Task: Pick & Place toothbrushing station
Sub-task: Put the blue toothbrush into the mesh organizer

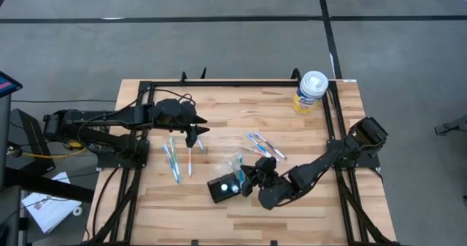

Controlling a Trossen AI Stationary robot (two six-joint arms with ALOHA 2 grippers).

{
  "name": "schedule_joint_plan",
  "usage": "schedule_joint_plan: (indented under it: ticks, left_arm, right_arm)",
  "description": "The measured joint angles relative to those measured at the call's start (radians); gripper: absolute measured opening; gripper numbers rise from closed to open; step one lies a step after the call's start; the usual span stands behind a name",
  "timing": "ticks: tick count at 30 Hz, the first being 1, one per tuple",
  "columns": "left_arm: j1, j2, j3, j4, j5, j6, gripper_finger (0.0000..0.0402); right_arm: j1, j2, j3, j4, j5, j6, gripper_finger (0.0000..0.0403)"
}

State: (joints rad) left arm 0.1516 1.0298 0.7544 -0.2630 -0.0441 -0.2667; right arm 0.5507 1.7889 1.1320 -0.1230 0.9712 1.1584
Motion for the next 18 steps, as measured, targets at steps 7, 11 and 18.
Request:
schedule_joint_plan:
  ticks: [7,11,18]
  left_arm:
    - [0.0,0.0,0.0,0.0,-0.005,0.001,0.0177]
    - [0.0,0.0,0.0,0.0,-0.006,0.0,0.0177]
    - [0.001,0.0,0.0,0.0,-0.038,0.03,0.0177]
  right_arm:
    - [-0.011,-0.039,0.0,-0.007,0.079,-0.07,0.0]
    - [-0.018,-0.069,0.0,-0.003,0.126,-0.14,0.0]
    - [-0.01,-0.072,0.0,0.008,0.159,-0.187,0.0]
